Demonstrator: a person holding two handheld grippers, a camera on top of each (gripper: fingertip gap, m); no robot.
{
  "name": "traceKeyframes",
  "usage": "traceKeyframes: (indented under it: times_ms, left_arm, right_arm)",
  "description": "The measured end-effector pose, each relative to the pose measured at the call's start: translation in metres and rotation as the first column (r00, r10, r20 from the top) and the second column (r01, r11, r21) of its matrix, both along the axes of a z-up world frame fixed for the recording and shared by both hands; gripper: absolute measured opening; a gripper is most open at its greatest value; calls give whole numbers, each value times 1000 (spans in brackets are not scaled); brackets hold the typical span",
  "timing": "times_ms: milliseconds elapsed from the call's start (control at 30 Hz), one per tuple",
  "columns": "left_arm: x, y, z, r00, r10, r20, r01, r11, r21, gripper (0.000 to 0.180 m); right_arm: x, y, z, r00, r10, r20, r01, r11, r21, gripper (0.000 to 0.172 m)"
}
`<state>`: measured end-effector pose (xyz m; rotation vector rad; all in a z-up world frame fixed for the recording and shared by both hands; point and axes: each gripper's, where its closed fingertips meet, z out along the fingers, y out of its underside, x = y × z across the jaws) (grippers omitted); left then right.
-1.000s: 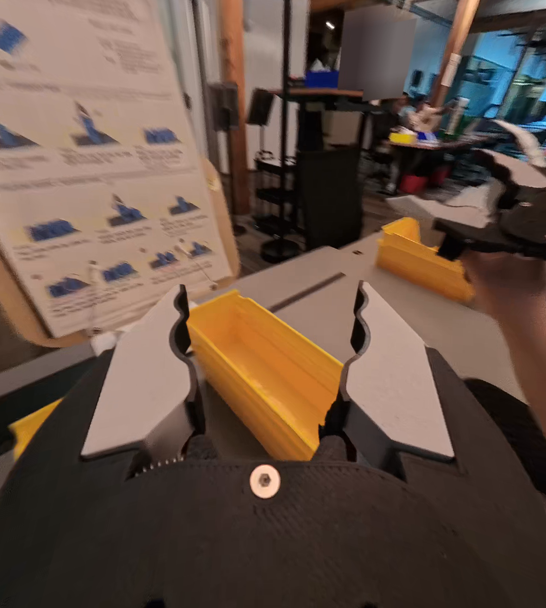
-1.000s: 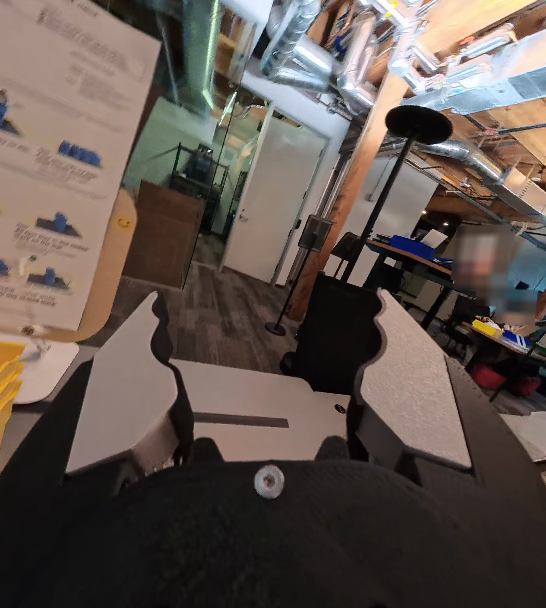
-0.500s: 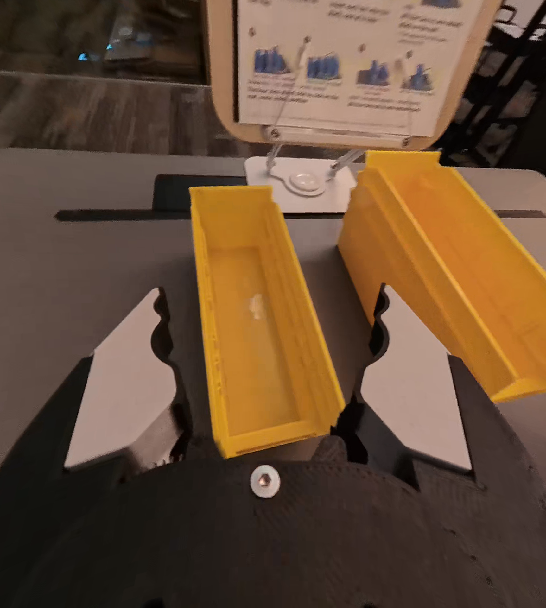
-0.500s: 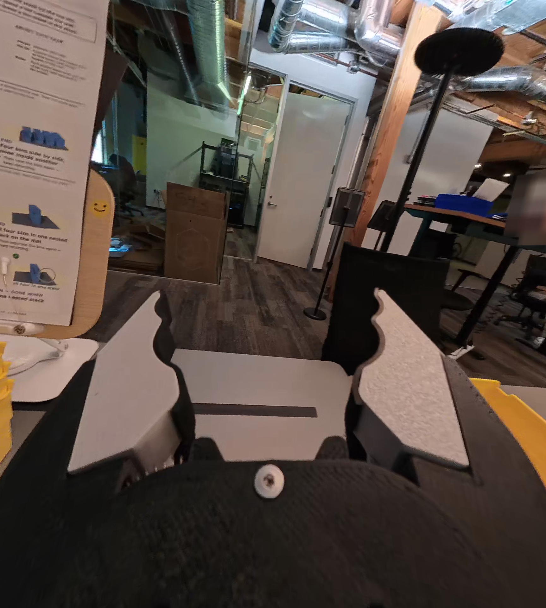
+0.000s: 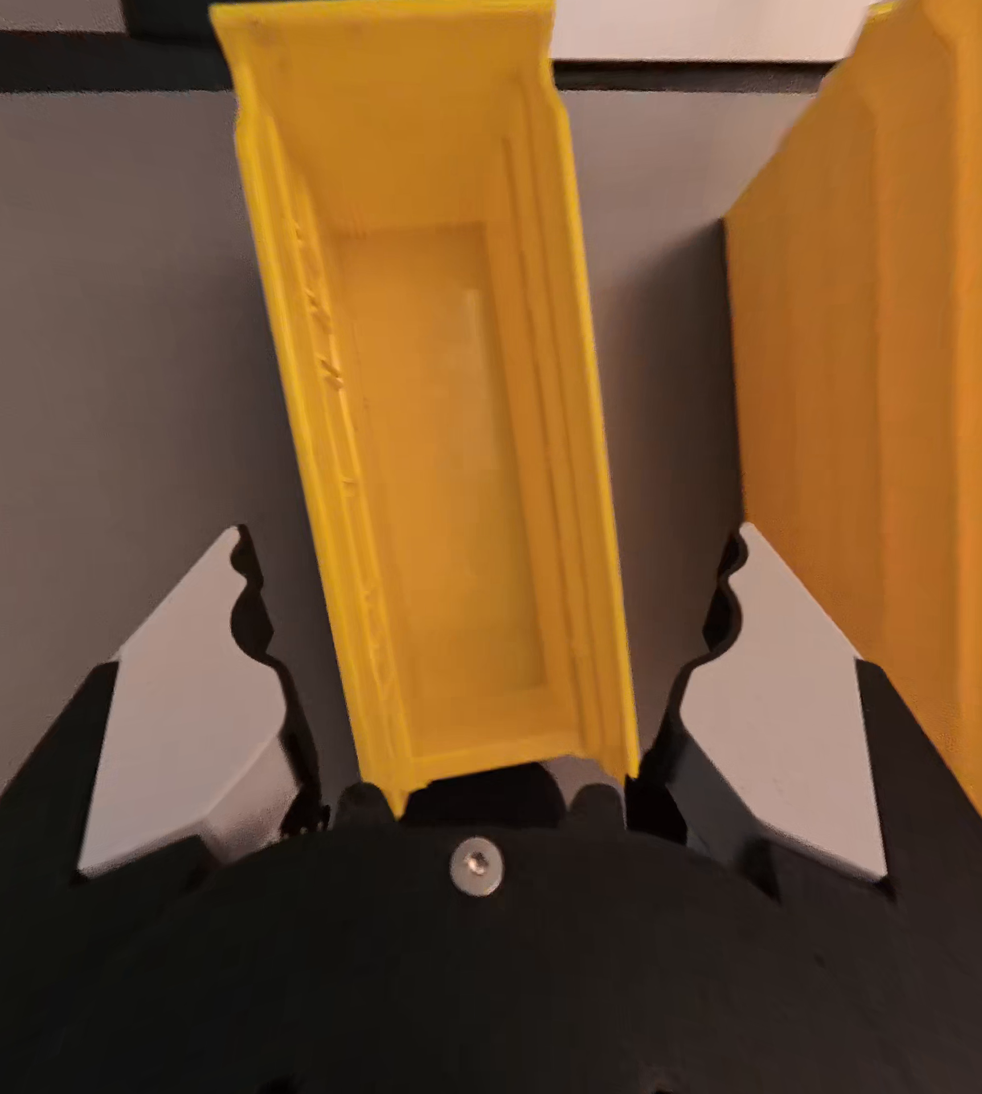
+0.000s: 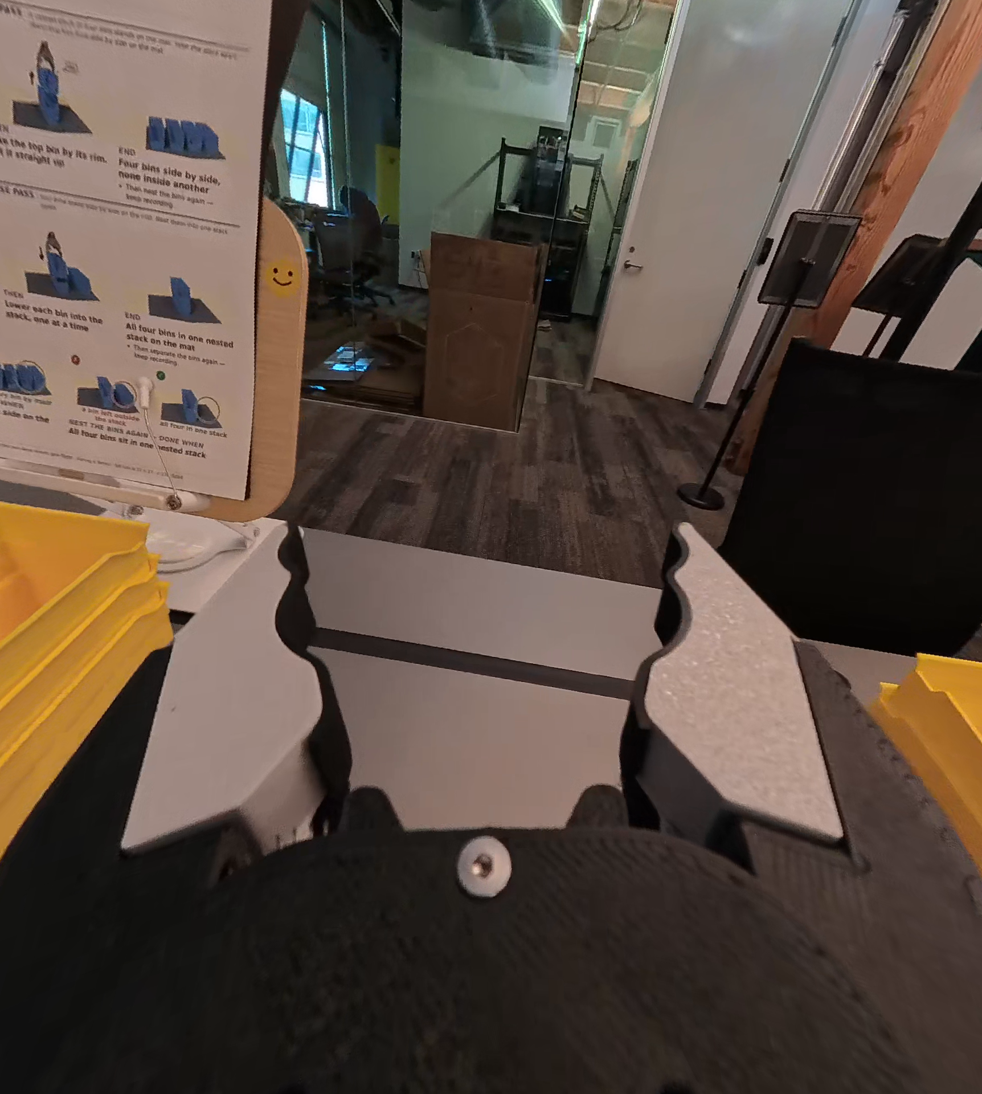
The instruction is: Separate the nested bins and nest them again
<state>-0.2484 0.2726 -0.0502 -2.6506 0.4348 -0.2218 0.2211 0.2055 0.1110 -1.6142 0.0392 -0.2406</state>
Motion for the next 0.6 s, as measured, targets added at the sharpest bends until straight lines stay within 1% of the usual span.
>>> traceKeyframes:
  times_ms: [67, 133, 233, 333, 400, 467, 533, 600]
  left_arm:
    - [-6, 11, -7, 998, 23, -63, -23, 1000, 14, 149]
    - [-8, 14, -16, 995, 47, -86, -49, 999, -15, 151]
    - [-5, 13, -30, 993, 50, -107, -57, 996, -67, 152]
    - [-2, 7, -43, 990, 46, -132, -63, 989, -131, 151]
    - [-5, 3, -51, 984, 51, -172, -82, 981, -177, 151]
    - [-11, 3, -57, 975, 58, -214, -102, 974, -202, 146]
    - [-8, 1, -61, 981, 75, -180, -118, 964, -240, 146]
    - [-9, 1, -61, 981, 74, -179, -118, 960, -253, 145]
  right_arm:
    - [3, -2, 1, 1000, 14, -26, -14, 1000, 2, 119]
    - [8, -4, -1, 999, 13, -37, -14, 1000, -15, 119]
    - [13, -4, -5, 1000, 9, -24, -10, 999, -50, 119]
    - [11, -1, -11, 998, 34, -48, -38, 997, -74, 119]
    - [10, 1, -15, 998, 40, -46, -44, 994, -96, 119]
    - [8, 3, -20, 998, 49, -41, -54, 991, -122, 119]
    - [6, 4, -23, 997, 60, -42, -65, 988, -138, 119]
    - [5, 5, -25, 997, 71, -44, -76, 986, -147, 118]
